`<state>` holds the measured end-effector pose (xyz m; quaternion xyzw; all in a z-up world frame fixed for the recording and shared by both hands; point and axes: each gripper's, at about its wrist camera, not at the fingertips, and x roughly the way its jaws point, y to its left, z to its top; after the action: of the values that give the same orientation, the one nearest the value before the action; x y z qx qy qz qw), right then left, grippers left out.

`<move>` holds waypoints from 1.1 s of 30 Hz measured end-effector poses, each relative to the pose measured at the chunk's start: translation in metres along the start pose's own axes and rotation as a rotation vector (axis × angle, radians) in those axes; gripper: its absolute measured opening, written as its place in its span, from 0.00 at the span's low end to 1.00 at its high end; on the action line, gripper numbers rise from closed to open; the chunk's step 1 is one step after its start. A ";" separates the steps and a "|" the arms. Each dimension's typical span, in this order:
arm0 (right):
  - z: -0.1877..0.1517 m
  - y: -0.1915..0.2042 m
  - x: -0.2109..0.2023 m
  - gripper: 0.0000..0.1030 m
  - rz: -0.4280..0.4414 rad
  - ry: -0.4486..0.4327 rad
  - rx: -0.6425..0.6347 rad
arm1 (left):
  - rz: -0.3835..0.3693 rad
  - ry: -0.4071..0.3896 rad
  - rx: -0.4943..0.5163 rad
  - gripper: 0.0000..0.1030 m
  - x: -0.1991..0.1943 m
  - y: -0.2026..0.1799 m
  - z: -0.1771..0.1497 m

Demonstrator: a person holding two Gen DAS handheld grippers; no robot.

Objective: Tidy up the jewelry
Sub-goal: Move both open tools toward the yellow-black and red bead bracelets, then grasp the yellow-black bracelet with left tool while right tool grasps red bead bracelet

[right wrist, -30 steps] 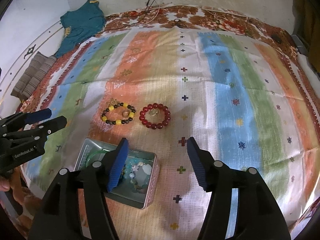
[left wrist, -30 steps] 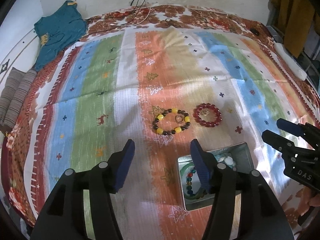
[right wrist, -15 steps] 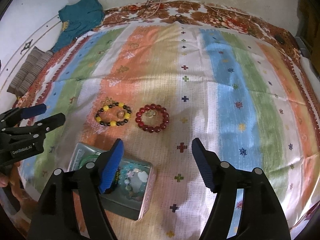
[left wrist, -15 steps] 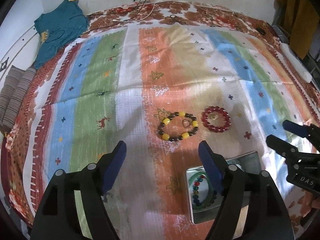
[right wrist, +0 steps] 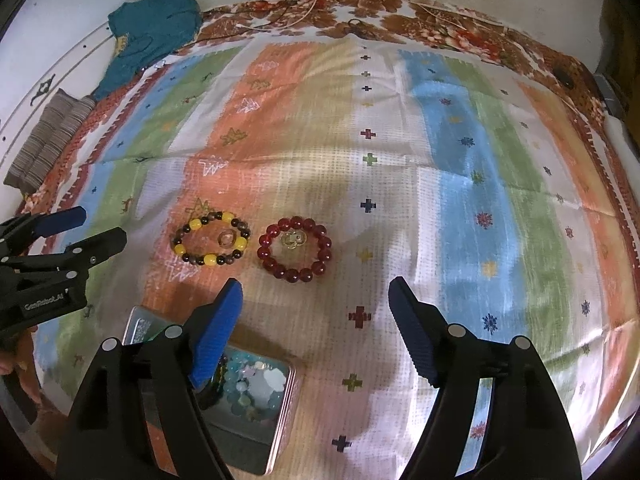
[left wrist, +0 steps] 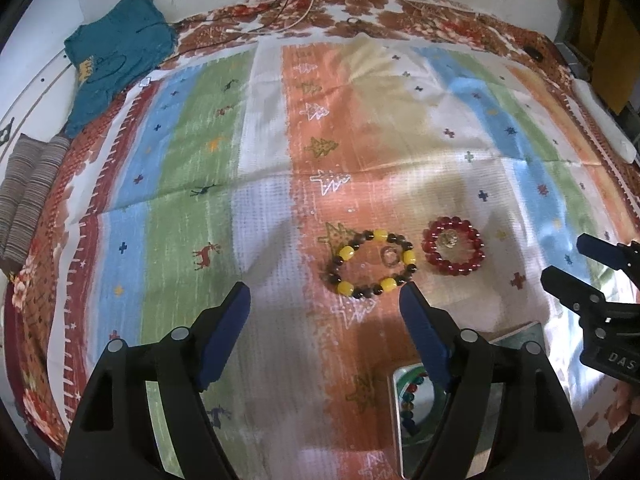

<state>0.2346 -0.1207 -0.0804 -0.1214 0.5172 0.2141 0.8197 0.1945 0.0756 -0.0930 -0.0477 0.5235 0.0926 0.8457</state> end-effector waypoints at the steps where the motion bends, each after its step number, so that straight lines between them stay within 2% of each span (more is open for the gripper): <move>1: 0.001 0.000 0.003 0.73 0.000 0.007 -0.002 | 0.007 0.007 0.000 0.74 0.004 0.001 0.002; 15: 0.014 -0.009 0.046 0.73 -0.016 0.076 -0.005 | 0.018 0.052 0.041 0.74 0.037 -0.007 0.019; 27: 0.022 -0.011 0.067 0.73 -0.015 0.107 -0.001 | -0.002 0.116 0.002 0.74 0.067 0.000 0.025; 33: 0.023 -0.015 0.078 0.73 -0.007 0.127 0.013 | -0.010 0.136 0.021 0.74 0.078 -0.005 0.026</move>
<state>0.2893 -0.1064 -0.1405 -0.1314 0.5690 0.1997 0.7869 0.2527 0.0837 -0.1510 -0.0475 0.5804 0.0796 0.8090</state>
